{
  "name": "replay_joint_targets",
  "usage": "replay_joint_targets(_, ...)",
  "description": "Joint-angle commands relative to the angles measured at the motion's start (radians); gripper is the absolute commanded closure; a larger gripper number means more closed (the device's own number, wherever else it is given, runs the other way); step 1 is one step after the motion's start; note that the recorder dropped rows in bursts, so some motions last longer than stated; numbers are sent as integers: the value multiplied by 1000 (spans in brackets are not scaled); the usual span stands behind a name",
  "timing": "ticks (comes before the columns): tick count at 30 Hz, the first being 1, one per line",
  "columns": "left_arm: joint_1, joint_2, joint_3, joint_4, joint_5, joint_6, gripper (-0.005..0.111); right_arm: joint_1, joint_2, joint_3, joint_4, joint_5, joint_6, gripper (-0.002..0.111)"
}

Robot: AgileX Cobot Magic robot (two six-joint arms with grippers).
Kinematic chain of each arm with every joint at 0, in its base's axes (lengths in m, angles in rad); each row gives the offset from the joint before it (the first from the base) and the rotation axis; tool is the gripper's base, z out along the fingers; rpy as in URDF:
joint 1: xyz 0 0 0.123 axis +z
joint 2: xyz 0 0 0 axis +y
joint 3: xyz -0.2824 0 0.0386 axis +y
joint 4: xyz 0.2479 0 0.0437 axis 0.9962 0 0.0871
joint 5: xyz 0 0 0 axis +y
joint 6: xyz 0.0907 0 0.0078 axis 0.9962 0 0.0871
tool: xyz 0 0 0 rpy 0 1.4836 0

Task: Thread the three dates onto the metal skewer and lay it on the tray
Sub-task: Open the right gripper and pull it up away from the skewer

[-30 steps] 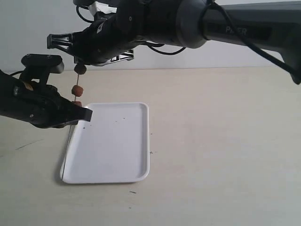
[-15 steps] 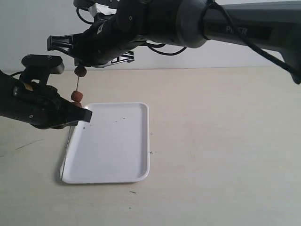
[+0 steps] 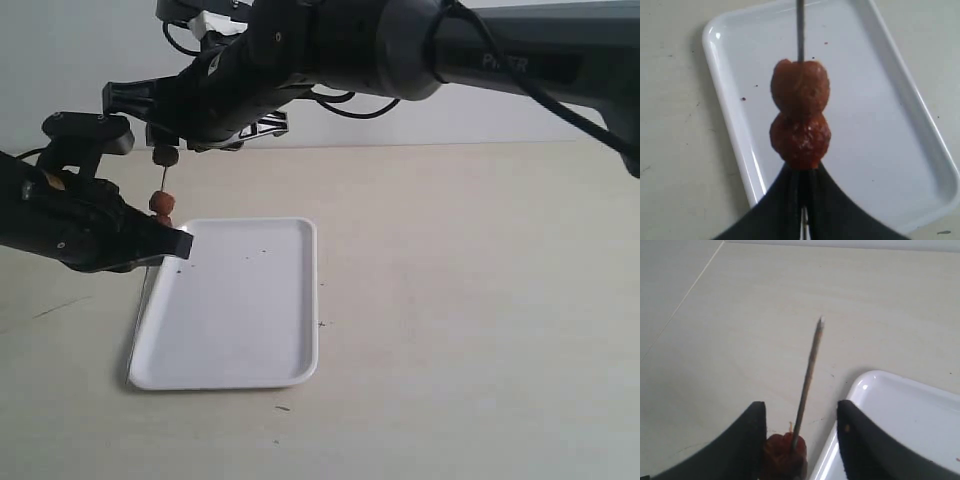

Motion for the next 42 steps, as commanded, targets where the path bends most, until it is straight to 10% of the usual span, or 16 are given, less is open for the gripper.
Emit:
replay_joint_targets(1, 2, -16, -8, -1, -23, 1, 107, 3, -19, 3, -27, 40, -15, 49)
replay_joint_targets(15, 2, -16, -8, 16, 35, 8, 107, -24, -136, 3, -706, 281, 502, 49)
replay_joint_targets(29, 0, -14, -34, -29, 311, 24, 107, -24, -168, 164, -928, 541, 428, 49)
replay_joint_targets(42, 0, 188, -276, -216, 458, 48, 107, -24, -349, 534, -877, 323, 430, 49)
